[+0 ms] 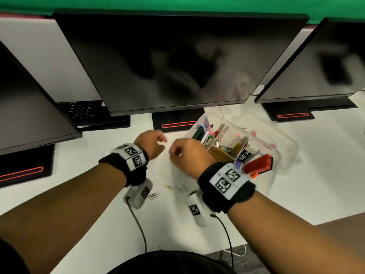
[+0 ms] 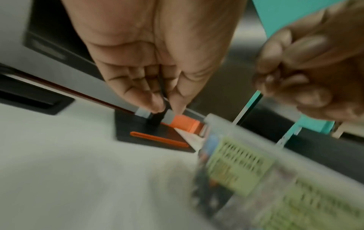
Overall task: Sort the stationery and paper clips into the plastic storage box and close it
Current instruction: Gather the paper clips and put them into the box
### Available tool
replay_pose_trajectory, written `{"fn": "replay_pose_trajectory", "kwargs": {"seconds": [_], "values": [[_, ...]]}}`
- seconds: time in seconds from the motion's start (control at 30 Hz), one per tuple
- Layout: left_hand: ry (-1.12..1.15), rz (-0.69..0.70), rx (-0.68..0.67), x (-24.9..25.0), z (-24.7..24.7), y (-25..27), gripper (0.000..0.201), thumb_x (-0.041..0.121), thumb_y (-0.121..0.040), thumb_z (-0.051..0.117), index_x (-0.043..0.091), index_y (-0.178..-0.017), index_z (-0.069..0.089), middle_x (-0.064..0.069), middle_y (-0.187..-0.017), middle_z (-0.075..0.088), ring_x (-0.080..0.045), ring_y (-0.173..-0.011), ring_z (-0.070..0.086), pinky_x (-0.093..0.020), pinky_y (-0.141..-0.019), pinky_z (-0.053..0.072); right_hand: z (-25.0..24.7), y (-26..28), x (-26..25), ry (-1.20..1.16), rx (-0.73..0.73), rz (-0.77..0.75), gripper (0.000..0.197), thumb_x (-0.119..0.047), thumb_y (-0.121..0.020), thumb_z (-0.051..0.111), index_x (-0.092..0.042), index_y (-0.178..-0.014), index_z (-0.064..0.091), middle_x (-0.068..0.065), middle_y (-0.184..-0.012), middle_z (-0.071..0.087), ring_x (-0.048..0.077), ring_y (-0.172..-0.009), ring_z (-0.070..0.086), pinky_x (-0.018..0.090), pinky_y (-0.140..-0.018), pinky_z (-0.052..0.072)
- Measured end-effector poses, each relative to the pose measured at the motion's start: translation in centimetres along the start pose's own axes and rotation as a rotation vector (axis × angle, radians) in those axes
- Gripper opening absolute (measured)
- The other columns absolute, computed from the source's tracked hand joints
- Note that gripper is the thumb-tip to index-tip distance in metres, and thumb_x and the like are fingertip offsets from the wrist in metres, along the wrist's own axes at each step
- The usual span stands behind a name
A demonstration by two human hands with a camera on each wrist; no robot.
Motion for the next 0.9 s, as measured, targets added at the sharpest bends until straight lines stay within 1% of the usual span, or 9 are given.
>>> {"fn": "replay_pose_trajectory", "kwargs": {"seconds": [0.07,0.17,0.23,0.3,0.43,0.6,0.7,0.83,0.9], "values": [[-0.196,-0.066,-0.19,-3.5,2.0,1.3,0.039,0.028,-0.077,0.073,0.019,-0.113,0.06,-0.006,-0.119,0.059,-0.023,-0.109,0.057,-0.028,-0.091,0.042,4.4,0.3,0.0,0.118,-0.203,-0.024,0.029,-0.02,-0.084,0.063,-0.014,-0.113,0.063,0.009,-0.116,0.061,0.025,-0.106,0.058,0.03,-0.09,0.046],[-0.336,-0.193,-0.421,-7.6,4.4,4.1,0.085,0.042,-0.059,0.084,0.021,-0.13,0.042,-0.009,-0.128,0.044,-0.028,-0.117,0.051,-0.036,-0.098,0.045,9.6,1.0,3.4,0.235,-0.408,0.15,0.081,-0.033,-0.072,0.078,-0.013,-0.139,0.036,0.015,-0.136,0.039,0.032,-0.118,0.05,0.035,-0.096,0.045],[-0.367,-0.235,-0.459,-9.3,5.0,5.6,0.107,0.044,-0.05,0.089,0.021,-0.138,0.031,-0.011,-0.132,0.038,-0.031,-0.12,0.049,-0.041,-0.099,0.045,11.2,1.5,5.5,0.215,-0.465,0.274,0.105,-0.034,-0.065,0.084,-0.015,-0.146,0.02,0.018,-0.146,0.022,0.035,-0.128,0.043,0.039,-0.102,0.043],[-0.373,-0.243,-0.449,-10.2,5.5,6.4,0.117,0.041,-0.045,0.091,0.023,-0.14,0.026,-0.011,-0.133,0.034,-0.032,-0.121,0.047,-0.043,-0.1,0.046,12.0,2.0,6.9,0.144,-0.471,0.347,0.112,-0.03,-0.063,0.086,-0.017,-0.147,0.014,0.018,-0.152,0.011,0.036,-0.132,0.039,0.04,-0.107,0.04],[-0.29,-0.23,-0.404,-10.5,6.0,6.7,0.112,0.028,-0.048,0.092,0.021,-0.139,0.028,-0.01,-0.132,0.033,-0.03,-0.119,0.049,-0.041,-0.099,0.048,13.7,1.7,7.1,0.066,-0.404,0.352,0.103,-0.023,-0.062,0.086,-0.018,-0.143,0.021,0.017,-0.149,0.016,0.034,-0.124,0.048,0.036,-0.102,0.045],[-0.075,-0.218,-0.327,-10.0,7.1,6.6,0.082,0.016,-0.061,0.086,0.015,-0.129,0.04,-0.007,-0.127,0.043,-0.02,-0.104,0.055,-0.031,-0.089,0.048,14.7,0.1,6.2,-0.021,-0.311,0.322,0.08,-0.016,-0.066,0.083,-0.012,-0.132,0.038,0.014,-0.133,0.039,0.029,-0.114,0.052,0.029,-0.093,0.046],[-0.03,-0.177,-0.292,-9.5,7.7,6.2,0.069,0.014,-0.066,0.081,0.013,-0.124,0.044,-0.007,-0.122,0.047,-0.017,-0.093,0.052,-0.027,-0.085,0.046,15.3,-0.9,5.3,-0.035,-0.284,0.286,0.069,-0.012,-0.068,0.081,-0.007,-0.127,0.045,0.014,-0.127,0.044,0.029,-0.11,0.054,0.03,-0.092,0.048],[0.015,-0.134,-0.252,-9.0,8.3,5.8,0.048,0.008,-0.076,0.07,0.01,-0.119,0.049,-0.009,-0.112,0.054,-0.016,-0.081,0.052,-0.02,-0.069,0.044,16.2,-2.3,4.5,0.005,-0.228,0.215,0.039,-0.011,-0.08,0.068,-0.005,-0.116,0.057,0.015,-0.121,0.054,0.027,-0.107,0.056,0.021,-0.081,0.039],[0.099,-0.154,-0.222,-9.3,8.1,5.9,0.041,0.005,-0.08,0.064,0.009,-0.118,0.051,-0.008,-0.103,0.056,-0.016,-0.077,0.054,-0.019,-0.065,0.047,16.4,-2.6,4.5,-0.003,-0.222,0.203,0.035,-0.011,-0.081,0.066,-0.006,-0.116,0.059,0.015,-0.121,0.056,0.026,-0.108,0.056,0.02,-0.083,0.039]]}}
Point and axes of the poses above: each hand's wrist, its own y-axis away from the middle knuckle, its own z-axis out of the palm, x = y × z, the point moved 5 cm from there along -y, towards the middle knuckle
